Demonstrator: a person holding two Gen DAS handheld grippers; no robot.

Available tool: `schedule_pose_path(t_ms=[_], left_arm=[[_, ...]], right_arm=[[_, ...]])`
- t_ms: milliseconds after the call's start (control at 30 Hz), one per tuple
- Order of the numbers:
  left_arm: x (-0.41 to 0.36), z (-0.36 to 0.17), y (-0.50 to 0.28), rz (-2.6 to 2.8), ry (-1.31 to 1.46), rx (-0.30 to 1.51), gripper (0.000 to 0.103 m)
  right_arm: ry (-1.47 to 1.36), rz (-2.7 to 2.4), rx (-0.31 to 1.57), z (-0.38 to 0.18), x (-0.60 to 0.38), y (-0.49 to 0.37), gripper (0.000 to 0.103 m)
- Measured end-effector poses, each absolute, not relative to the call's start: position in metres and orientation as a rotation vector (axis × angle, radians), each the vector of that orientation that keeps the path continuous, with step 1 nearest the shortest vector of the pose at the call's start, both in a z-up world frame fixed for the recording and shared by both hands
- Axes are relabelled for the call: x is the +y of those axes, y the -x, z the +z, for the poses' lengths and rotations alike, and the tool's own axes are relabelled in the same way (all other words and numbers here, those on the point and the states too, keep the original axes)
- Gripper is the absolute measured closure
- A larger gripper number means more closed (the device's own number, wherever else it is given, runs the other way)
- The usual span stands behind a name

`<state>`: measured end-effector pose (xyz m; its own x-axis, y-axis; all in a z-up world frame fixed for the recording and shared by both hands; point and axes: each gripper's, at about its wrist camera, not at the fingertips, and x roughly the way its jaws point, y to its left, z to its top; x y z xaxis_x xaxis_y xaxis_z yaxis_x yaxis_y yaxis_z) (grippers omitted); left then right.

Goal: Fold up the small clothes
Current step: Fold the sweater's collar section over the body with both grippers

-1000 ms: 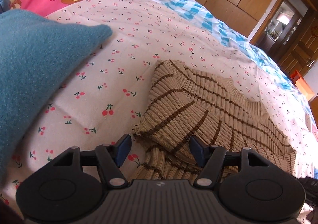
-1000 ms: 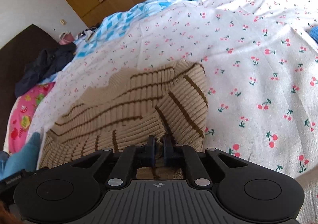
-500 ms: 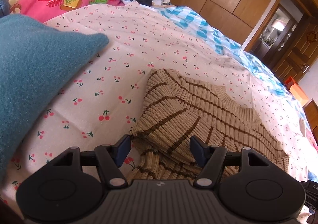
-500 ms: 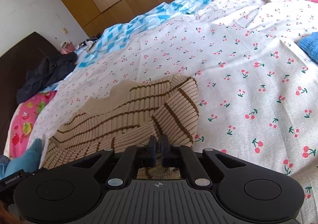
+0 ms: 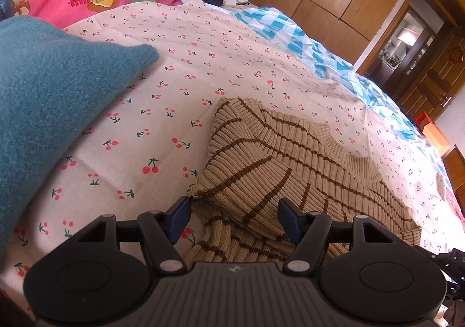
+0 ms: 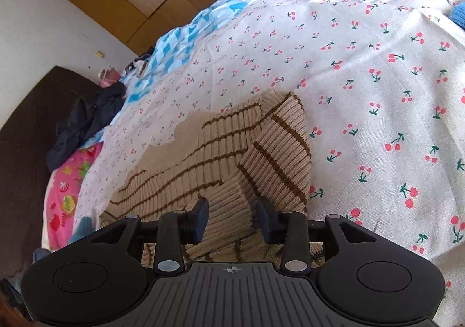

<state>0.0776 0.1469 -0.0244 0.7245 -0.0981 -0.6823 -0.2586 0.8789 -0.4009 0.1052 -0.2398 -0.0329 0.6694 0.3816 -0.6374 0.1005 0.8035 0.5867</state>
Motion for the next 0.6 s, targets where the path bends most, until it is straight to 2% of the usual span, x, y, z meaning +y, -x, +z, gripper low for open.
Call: schedule_pose_path(t_ms=[67,100,133,300,400,600], left_arm=[[0.146,-0.024,-0.077,0.094,0.497,0.76,0.034],[0.146,-0.023,-0.076,0.097,0.491,0.752,0.034],[0.145,-0.021,-0.075,0.099,0.486,0.74,0.034],[0.143,-0.016,-0.072,0.097,0.467,0.699,0.034],[0.141,-0.016,-0.074,0.092,0.458,0.699,0.033],[0.141,-0.03,-0.087,0.125,0.452,0.798,0.03]], right_arm=[[-0.587,0.174,0.842,-0.032,-0.23,-0.109,0.076],[-0.564,0.179,0.839,-0.03,-0.226,-0.11,0.09],[-0.549,0.187,0.834,-0.027,-0.223,-0.11,0.093],[-0.588,0.177,0.761,-0.011,-0.243,-0.101,0.097],[-0.582,0.134,0.792,-0.019,-0.252,-0.102,0.097],[-0.533,0.123,0.832,-0.037,-0.237,-0.102,0.097]])
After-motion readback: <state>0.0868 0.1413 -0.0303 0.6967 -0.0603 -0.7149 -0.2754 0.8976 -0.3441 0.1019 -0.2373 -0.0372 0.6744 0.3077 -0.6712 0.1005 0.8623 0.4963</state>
